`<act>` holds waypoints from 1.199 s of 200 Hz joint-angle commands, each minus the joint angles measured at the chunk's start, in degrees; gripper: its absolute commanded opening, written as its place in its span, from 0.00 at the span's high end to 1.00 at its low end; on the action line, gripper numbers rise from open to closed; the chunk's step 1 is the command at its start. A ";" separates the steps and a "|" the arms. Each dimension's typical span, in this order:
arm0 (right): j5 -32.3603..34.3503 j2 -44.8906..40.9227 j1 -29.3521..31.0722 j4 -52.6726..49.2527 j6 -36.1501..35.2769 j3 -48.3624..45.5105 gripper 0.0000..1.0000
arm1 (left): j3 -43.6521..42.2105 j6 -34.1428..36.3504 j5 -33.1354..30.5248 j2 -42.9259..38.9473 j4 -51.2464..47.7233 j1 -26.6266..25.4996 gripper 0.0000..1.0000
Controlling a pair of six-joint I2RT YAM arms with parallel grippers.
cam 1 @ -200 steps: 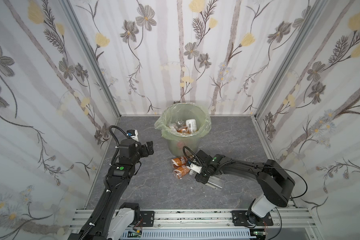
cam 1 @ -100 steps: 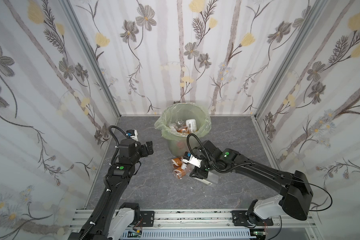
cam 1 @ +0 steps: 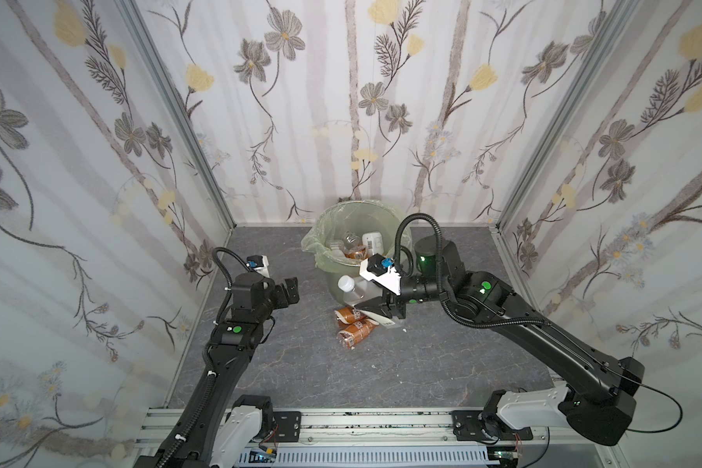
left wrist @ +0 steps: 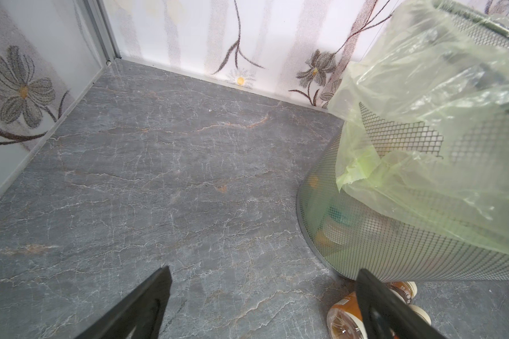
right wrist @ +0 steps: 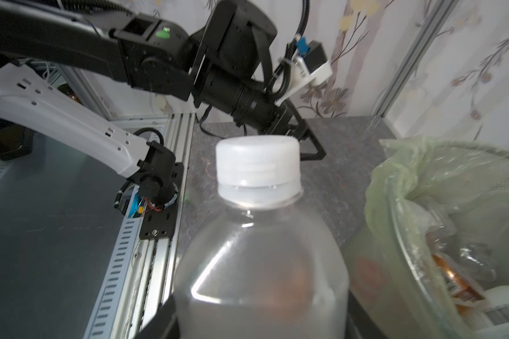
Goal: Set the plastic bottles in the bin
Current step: 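Lift the clear bottle with the right gripper and carry it over the bin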
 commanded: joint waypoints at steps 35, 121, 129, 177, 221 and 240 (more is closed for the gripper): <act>0.80 -1.54 -7.07 19.60 6.56 2.21 0.52 | -0.57 -0.05 1.76 -0.81 0.87 0.19 0.00; 6.11 6.22 -16.41 38.13 22.53 6.65 0.52 | -1.38 0.23 3.64 -0.71 1.14 0.18 0.00; 6.79 8.86 -16.61 37.79 23.16 8.12 0.52 | -1.47 0.15 3.94 -0.59 1.14 0.15 0.00; 8.49 16.21 -17.00 37.14 26.06 12.80 0.51 | -1.63 0.10 3.87 -1.14 1.24 0.19 0.00; 8.14 19.19 -16.98 35.88 28.01 13.09 0.49 | -1.83 0.11 3.88 -1.28 1.31 0.19 0.00; 7.12 19.97 -17.00 34.93 28.39 13.09 0.49 | -1.75 0.08 3.88 -1.23 1.31 0.18 0.00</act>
